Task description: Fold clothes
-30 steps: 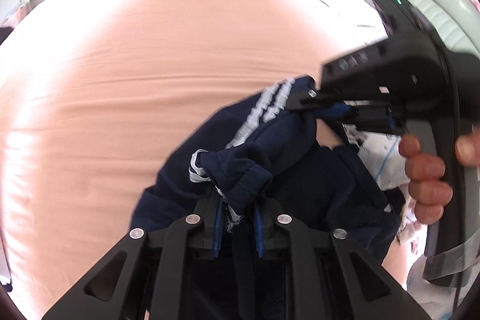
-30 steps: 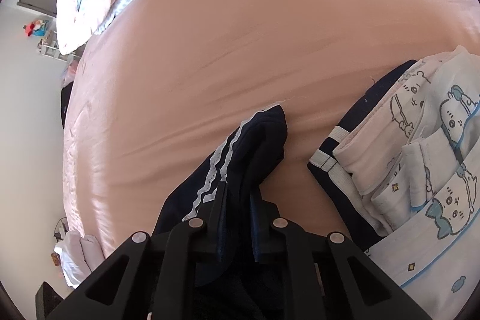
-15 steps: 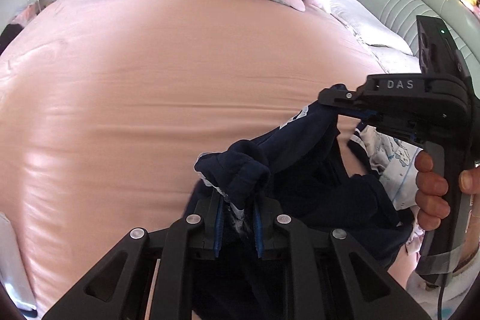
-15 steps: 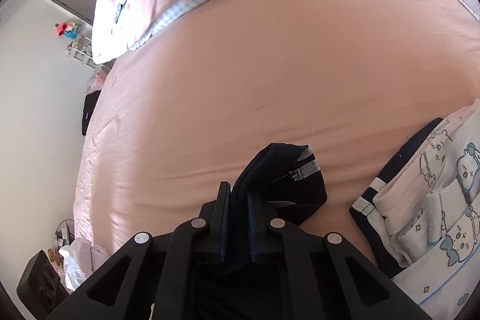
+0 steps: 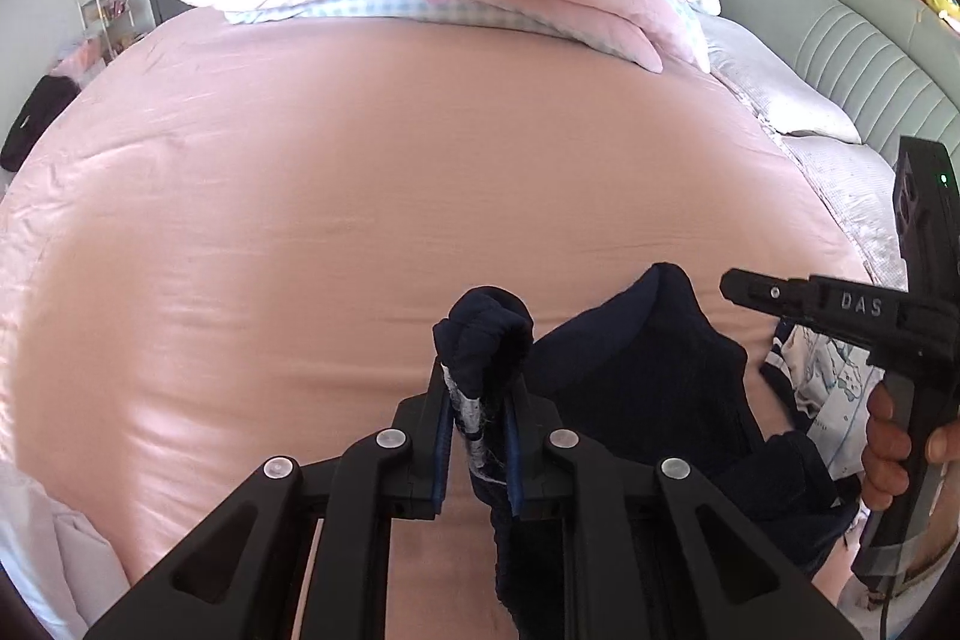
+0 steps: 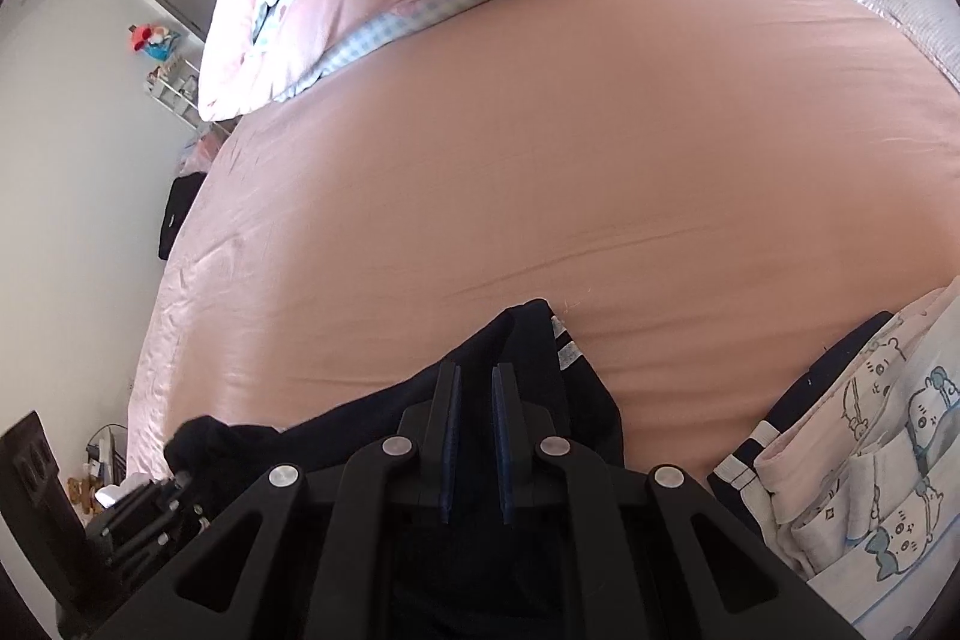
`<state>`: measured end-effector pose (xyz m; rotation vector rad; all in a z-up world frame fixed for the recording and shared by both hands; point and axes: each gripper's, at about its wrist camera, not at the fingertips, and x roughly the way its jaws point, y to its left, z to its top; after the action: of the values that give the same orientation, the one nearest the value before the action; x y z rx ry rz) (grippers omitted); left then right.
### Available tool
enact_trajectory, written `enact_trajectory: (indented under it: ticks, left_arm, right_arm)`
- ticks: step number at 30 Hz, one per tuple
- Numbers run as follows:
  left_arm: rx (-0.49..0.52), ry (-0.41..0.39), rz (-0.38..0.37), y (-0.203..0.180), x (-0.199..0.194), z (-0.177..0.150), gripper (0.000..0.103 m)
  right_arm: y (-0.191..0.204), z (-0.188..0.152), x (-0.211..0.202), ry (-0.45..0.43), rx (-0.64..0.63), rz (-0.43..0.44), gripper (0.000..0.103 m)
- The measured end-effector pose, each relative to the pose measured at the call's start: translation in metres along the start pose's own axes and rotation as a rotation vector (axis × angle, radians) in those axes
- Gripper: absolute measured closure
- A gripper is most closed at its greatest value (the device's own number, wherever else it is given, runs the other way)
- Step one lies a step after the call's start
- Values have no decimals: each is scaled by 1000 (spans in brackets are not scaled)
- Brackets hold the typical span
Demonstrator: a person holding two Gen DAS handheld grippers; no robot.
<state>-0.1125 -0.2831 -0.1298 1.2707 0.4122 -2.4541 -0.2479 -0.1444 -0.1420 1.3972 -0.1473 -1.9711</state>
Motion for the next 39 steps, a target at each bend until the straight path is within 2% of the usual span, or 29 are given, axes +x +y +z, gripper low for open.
enact_trajectory:
  ticks: [5, 8, 10, 12, 14, 15, 16, 17, 19, 21, 23, 24, 27, 32, 36, 39]
  left_arm:
    - [13, -32, 37, 5, 0, 25, 91]
    - [25, -52, 86, 17, -9, 35, 91]
    - [3, -37, 99, 25, -7, 38, 91]
    - [-47, 27, 68, 32, 3, 37, 89]
    - [-95, 77, 32, 38, 11, 33, 71]
    - [-118, 94, 11, 40, 15, 31, 37]
    - [-128, 91, -3, 40, 13, 27, 9]
    - [-138, 87, -15, 41, 10, 23, 5]
    - [-158, 79, -41, 42, 5, 15, 5]
    - [-140, 94, -45, 38, 2, 9, 5]
    - [-111, 94, -19, 32, -2, 2, 5]
    - [-96, 90, -7, 29, -3, -1, 5]
    - [-80, 108, -19, 22, -4, -11, 5]
    - [-104, 111, -49, 20, -7, -25, 5]
    - [-125, 118, -89, 21, -14, -40, 5]
    - [-110, 115, -109, 17, -21, -57, 5]
  right_arm:
    - [-10, -3, -12, -19, 0, 3, 94]
    - [-14, -4, -15, -16, 1, 20, 94]
    - [-12, -4, -11, -3, -8, 17, 94]
    - [-10, -4, -7, 10, -16, 16, 94]
    - [-9, -6, -3, 30, -20, 39, 94]
    - [-8, -6, -2, 42, -24, 53, 94]
    - [-7, -7, -1, 55, -27, 68, 93]
    - [-6, -7, 1, 67, -30, 83, 93]
    - [-3, -9, 3, 87, -46, 96, 91]
    - [-1, -12, 1, 76, -70, 98, 79]
    - [1, -16, -2, 48, -93, 80, 39]
    - [3, -18, -4, 33, -104, 71, 33]
    - [9, -22, -10, 15, -146, 82, 32]
    - [11, -24, -19, -18, -138, 90, 27]
    - [9, -30, -19, 14, -136, 67, 27]
    - [6, -35, -20, 30, -109, 84, 27]
